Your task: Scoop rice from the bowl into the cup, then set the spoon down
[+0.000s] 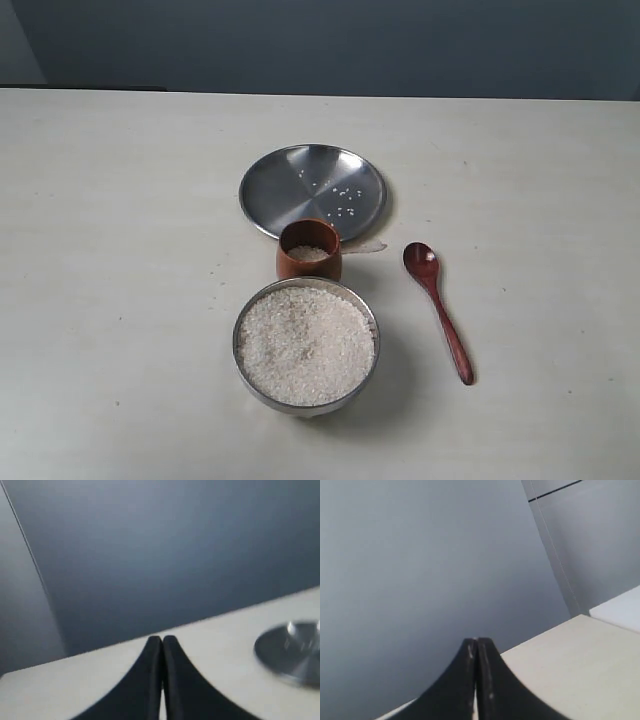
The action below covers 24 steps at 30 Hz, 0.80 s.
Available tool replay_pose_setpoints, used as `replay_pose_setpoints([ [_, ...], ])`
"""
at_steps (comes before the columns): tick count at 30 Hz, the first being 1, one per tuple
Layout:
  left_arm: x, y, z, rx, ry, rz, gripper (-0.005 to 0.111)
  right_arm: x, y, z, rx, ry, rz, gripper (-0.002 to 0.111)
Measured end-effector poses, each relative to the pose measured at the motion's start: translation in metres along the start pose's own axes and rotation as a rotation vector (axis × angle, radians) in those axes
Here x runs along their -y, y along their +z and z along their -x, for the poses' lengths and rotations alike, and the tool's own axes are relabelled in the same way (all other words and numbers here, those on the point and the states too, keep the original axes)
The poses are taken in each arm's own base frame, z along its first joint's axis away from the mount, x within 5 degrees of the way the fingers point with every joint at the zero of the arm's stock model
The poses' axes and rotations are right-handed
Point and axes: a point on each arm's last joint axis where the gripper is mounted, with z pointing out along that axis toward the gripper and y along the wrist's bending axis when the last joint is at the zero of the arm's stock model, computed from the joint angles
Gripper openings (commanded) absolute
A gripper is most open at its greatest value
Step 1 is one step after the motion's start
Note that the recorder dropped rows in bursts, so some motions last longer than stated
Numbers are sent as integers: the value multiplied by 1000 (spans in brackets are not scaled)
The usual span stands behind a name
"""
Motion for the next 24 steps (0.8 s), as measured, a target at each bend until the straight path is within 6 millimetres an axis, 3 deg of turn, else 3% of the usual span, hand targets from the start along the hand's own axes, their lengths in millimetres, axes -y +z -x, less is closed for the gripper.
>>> replay_pose_setpoints([
  [3,-5,-1,12,147,-429,28,1,1,0,0,1,206,-10,0],
  [5,-8,-2,17,179,-606,36,1,2,0,2,30,273,-18,0],
  [7,-8,-3,31,155,-663,10,1,-3,-1,12,49,274,0,0],
  [10,-9,-9,65,127,-666,-39,1,-23,-5,43,67,200,96,0],
  [13,-7,-3,82,-17,-633,-71,1,-35,-4,58,26,125,154,0],
  [19,-3,16,104,-261,-493,-134,1,-49,8,61,-163,54,244,0],
  [24,0,41,114,-435,-436,-188,1,-68,30,61,-364,-76,325,0],
])
